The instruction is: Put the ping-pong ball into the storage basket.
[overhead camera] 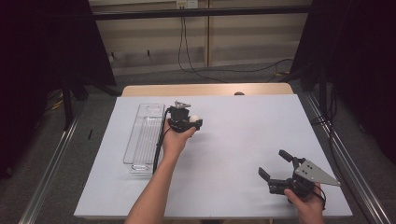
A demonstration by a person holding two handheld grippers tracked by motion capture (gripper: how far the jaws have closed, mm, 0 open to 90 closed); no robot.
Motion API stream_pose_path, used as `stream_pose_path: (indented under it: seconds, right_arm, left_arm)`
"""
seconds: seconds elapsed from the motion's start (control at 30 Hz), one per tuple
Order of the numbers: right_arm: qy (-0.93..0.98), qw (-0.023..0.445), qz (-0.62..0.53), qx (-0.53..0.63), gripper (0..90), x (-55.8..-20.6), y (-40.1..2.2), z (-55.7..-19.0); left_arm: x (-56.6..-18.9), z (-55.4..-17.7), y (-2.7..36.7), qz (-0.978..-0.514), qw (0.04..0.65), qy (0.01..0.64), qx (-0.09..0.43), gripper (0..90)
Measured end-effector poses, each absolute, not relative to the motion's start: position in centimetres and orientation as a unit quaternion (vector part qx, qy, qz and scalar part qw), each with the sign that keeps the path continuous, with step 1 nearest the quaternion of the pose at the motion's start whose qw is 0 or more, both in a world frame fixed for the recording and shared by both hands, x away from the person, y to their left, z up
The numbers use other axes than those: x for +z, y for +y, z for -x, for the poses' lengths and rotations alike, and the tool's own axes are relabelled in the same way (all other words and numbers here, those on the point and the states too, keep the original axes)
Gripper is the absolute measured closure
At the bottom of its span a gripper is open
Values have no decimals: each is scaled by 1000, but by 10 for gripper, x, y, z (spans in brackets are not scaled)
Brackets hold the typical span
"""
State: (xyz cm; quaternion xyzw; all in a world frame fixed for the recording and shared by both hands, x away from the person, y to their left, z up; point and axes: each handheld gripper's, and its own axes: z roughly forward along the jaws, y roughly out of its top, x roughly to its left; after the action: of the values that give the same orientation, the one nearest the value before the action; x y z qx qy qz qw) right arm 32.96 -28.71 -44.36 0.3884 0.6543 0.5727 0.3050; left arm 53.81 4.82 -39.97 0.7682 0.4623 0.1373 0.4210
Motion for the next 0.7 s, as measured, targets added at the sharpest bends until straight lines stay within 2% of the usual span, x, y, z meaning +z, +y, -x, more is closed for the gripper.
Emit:
stream_pose_path:
  seconds: [0.7]
  right_arm:
    - [653, 305, -391, 573, 21, -444, -289, -330]
  left_arm:
    - [-388, -535, 58, -774, 411, 462, 140, 512]
